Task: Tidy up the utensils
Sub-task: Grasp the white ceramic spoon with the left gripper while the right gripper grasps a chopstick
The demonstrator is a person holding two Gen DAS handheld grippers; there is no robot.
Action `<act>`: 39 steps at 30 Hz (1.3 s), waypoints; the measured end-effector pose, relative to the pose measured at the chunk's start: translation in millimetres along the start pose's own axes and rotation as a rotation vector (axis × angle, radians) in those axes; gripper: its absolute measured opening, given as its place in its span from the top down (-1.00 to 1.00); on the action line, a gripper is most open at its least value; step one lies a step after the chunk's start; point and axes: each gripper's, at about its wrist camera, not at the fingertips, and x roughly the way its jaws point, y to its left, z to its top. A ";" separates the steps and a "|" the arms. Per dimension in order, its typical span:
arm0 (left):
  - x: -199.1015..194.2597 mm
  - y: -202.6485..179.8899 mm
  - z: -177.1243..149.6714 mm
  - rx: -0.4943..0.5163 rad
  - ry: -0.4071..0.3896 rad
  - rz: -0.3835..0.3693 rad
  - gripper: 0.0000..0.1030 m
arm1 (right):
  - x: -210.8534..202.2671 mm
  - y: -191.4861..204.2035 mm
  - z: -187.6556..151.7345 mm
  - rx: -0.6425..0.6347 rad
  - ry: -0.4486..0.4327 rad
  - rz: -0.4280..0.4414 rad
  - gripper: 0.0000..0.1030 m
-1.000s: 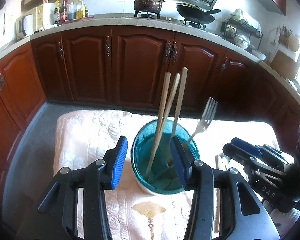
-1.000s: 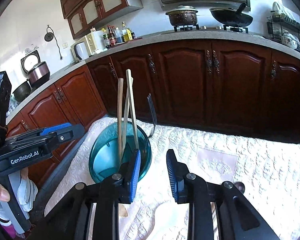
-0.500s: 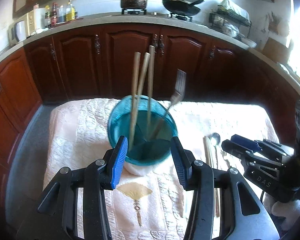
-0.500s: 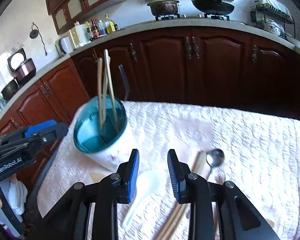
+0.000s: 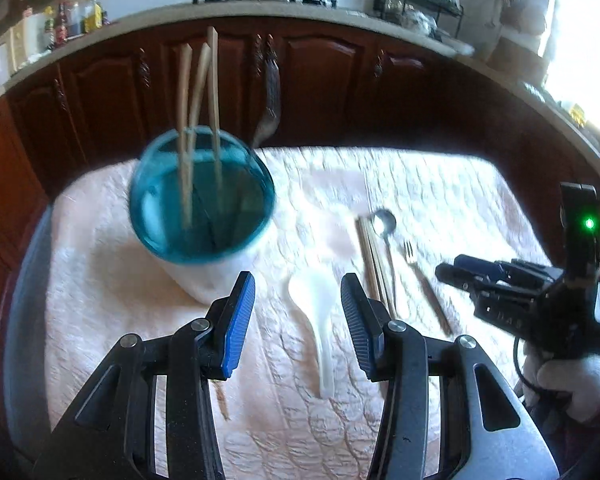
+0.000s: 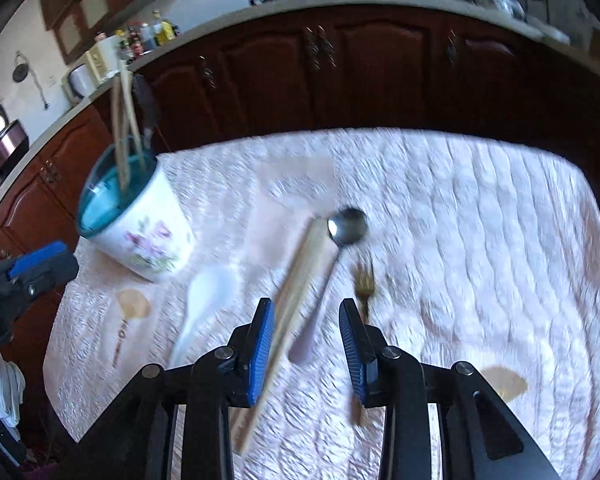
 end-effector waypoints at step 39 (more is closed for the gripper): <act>56.0 38.1 -73.5 -0.093 0.226 -0.069 0.72 | 76.6 24.0 -29.9 0.039 0.210 0.309 0.87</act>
